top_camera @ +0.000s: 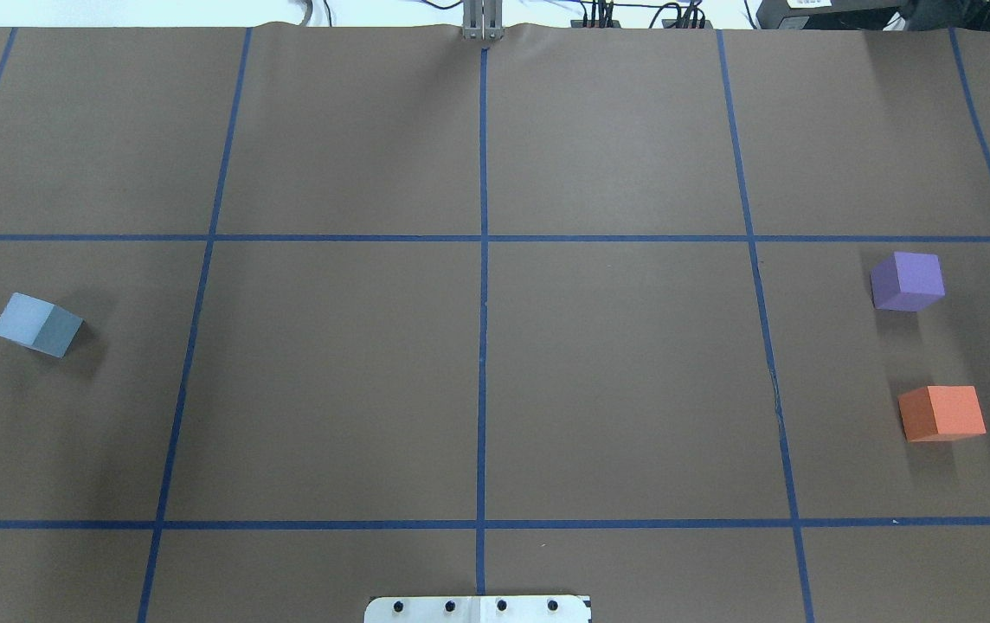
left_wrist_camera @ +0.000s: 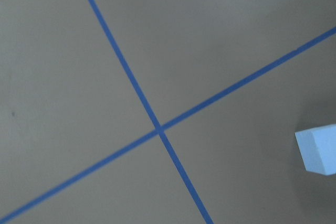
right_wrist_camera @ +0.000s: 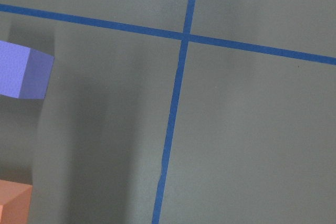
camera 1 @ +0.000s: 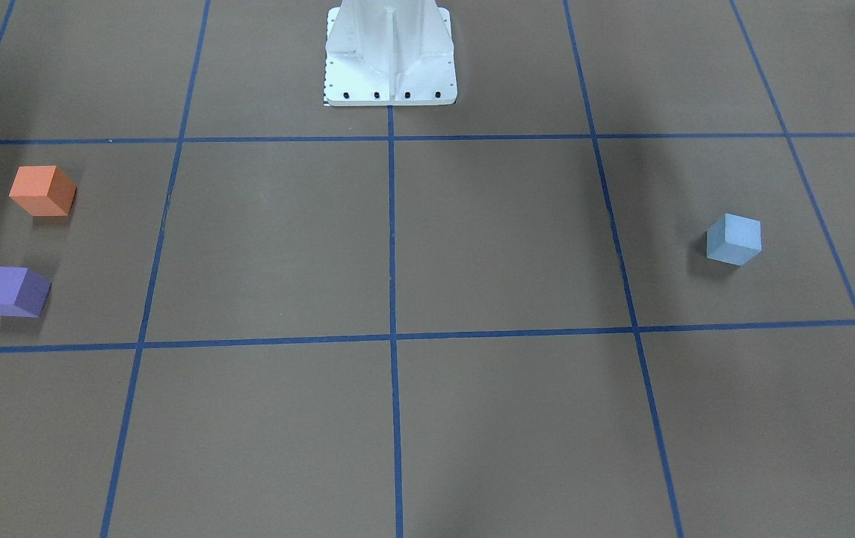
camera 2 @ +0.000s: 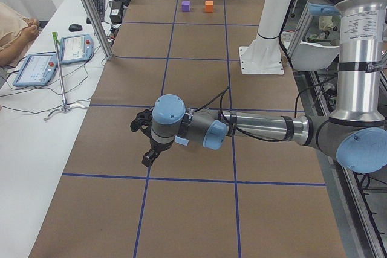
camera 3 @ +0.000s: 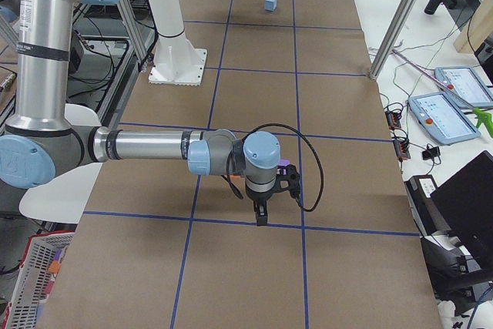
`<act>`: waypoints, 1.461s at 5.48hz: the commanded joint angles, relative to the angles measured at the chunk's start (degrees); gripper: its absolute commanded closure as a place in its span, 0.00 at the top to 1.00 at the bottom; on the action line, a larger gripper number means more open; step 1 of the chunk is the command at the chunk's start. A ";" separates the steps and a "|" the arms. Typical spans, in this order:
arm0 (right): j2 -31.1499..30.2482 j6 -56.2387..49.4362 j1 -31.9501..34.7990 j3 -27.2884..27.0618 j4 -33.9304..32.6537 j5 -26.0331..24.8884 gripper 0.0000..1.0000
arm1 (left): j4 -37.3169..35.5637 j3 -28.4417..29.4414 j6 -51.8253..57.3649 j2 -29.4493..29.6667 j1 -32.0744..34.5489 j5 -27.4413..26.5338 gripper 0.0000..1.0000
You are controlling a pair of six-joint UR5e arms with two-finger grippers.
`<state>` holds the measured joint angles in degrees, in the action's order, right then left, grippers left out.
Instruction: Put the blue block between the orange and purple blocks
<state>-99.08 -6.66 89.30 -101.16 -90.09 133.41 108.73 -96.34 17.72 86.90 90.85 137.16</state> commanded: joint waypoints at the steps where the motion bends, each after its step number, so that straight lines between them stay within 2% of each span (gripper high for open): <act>1: -0.41 -0.11 0.00 0.00 0.00 0.00 1.00 | 2.37 1.25 -1.62 0.02 -4.59 6.15 1.00; 2: -1.02 -0.11 0.00 -0.17 1.04 0.09 1.00 | 4.63 1.33 -11.30 0.11 -11.59 7.32 1.00; 3: -1.63 -0.02 0.00 0.00 2.53 0.27 1.00 | 8.57 1.42 -20.27 -0.33 -17.06 3.59 1.00; 4: -1.73 -0.02 0.00 0.00 2.90 0.18 1.00 | 14.26 1.59 -31.67 -0.51 -24.33 -2.45 1.00; 5: -2.08 -0.02 0.00 0.00 2.99 0.27 1.00 | 17.36 1.77 -38.40 -0.86 -30.15 -9.64 1.00; 8: -2.26 -0.02 0.00 0.00 2.99 0.18 1.00 | 17.57 1.77 -45.31 -0.77 -35.55 -13.39 1.00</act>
<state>-101.31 -6.73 89.30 -101.16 -87.10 133.60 126.29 -94.60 -26.10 86.16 56.87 125.23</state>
